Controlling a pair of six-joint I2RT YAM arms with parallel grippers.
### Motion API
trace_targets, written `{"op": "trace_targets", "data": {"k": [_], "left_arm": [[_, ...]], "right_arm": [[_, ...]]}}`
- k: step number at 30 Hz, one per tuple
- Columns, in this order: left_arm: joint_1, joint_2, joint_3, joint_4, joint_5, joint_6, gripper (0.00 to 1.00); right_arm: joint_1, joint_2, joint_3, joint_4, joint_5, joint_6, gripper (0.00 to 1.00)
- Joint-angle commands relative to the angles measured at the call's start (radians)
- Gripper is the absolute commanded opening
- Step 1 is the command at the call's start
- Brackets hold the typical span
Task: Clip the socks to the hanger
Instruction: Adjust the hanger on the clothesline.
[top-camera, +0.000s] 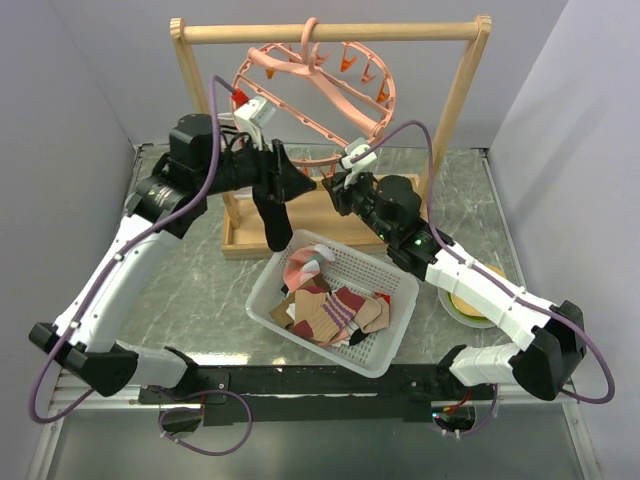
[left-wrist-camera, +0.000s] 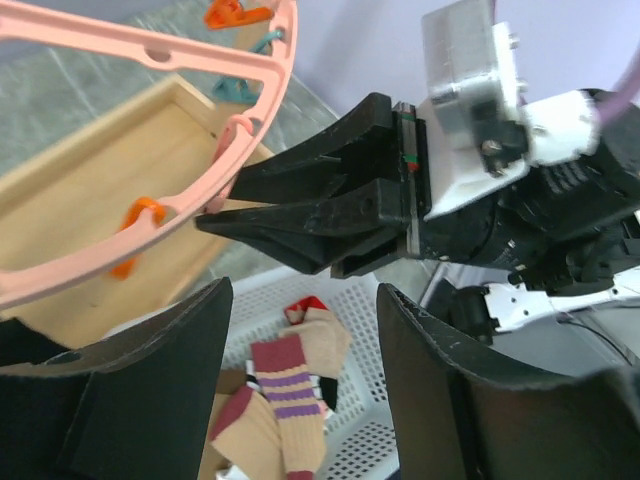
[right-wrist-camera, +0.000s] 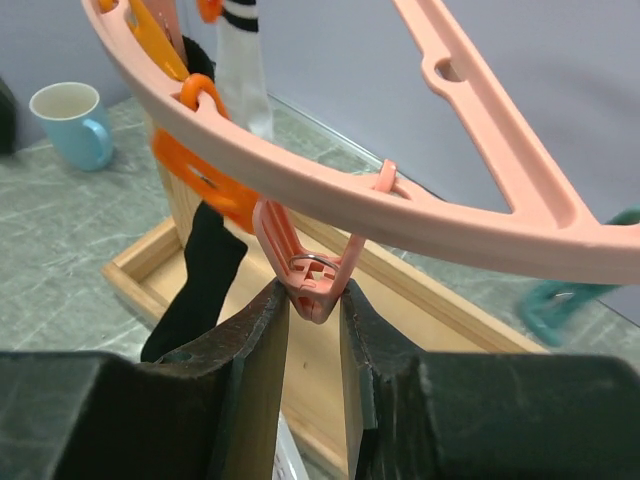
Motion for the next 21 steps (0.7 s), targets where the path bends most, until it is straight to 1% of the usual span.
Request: {"op": "trace_targets", "data": {"k": [1,2,3,8,11,13,18,21], "left_arm": [[-0.033,0.062,0.015,0.053,0.025,-0.059,0.65],[-0.034,0.071,0.030,0.056,0.014,-0.065,0.66],[-0.036,0.086,0.038,0.059,0.007,-0.074,0.66],[-0.050,0.103,0.035,0.062,-0.044,-0.093,0.66],[-0.050,0.113,0.050,0.058,-0.102,-0.093,0.66],[-0.050,0.122,0.062,0.056,-0.148,-0.085,0.66],[-0.047,0.146,0.085,0.062,-0.188,-0.088,0.67],[-0.025,0.153,0.093,0.072,-0.201,-0.109,0.67]], "right_arm": [[0.045,-0.033,0.075,-0.024,0.140,-0.003,0.00],[0.061,-0.034,0.077,-0.028,0.175,0.006,0.00],[0.069,-0.036,0.080,-0.033,0.178,0.009,0.00],[0.104,-0.040,0.085,-0.045,0.167,0.045,0.00],[0.121,-0.046,0.091,-0.055,0.164,0.054,0.00],[0.127,-0.048,0.089,-0.064,0.152,0.057,0.00],[0.129,-0.074,0.062,-0.051,0.083,0.075,0.00],[0.128,-0.072,0.062,-0.056,0.040,0.078,0.00]]}}
